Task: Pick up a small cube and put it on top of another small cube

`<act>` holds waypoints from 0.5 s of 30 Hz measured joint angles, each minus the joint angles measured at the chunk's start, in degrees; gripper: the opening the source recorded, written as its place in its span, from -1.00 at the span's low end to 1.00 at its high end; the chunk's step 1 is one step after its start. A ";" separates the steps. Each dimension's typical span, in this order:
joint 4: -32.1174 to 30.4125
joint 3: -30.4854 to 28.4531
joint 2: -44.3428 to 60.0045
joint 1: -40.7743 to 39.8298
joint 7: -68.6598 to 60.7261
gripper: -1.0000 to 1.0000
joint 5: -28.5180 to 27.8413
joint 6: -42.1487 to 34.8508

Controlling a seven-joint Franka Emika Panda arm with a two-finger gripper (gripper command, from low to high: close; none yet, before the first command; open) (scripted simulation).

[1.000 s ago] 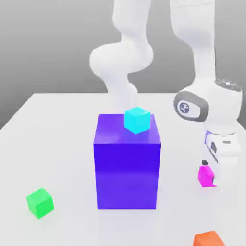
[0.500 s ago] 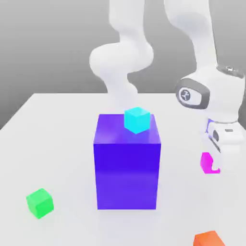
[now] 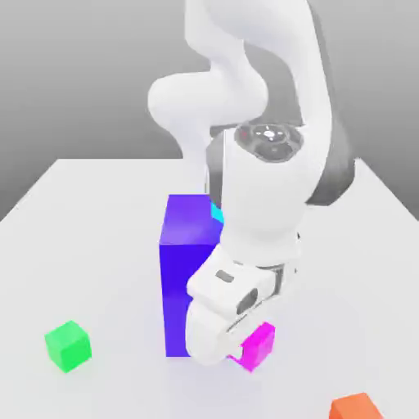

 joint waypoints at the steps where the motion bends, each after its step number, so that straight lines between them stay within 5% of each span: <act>1: 0.54 -1.26 0.08 -1.27 0.14 -1.00 0.32 -0.56; 15: -9.16 -14.59 -7.11 -14.39 3.04 -1.00 -0.32 5.56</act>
